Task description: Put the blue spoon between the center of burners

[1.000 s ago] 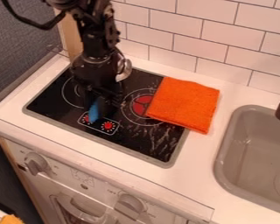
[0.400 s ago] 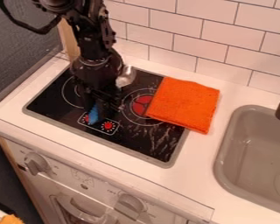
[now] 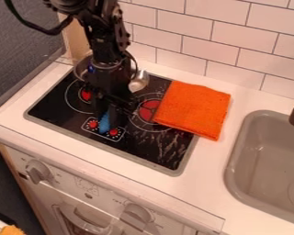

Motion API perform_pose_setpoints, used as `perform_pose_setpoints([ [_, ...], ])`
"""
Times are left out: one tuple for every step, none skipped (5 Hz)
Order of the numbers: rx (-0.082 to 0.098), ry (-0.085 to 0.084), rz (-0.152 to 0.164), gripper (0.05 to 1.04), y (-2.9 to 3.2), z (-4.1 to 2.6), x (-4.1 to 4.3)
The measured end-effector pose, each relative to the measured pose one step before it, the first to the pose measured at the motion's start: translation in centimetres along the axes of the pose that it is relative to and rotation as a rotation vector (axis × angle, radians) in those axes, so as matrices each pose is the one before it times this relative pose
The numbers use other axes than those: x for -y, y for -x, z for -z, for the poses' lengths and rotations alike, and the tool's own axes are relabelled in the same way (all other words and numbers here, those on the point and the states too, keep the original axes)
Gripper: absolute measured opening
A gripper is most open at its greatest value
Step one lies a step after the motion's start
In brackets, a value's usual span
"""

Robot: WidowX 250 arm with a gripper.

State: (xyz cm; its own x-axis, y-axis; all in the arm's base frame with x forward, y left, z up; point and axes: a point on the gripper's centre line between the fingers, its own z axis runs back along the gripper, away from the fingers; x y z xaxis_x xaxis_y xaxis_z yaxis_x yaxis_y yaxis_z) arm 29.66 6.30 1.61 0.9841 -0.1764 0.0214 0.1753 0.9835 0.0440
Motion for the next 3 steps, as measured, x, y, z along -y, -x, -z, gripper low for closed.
perform_pose_setpoints([
  [0.0038,-0.0177,-0.0174,0.856,-0.05,-0.049,-0.279],
  [0.0871,-0.0485,-0.0039,1.009,-0.299,-2.272,-0.069],
  [0.0479,-0.0254,0.007,1.006,0.171,-1.328,0.148],
])
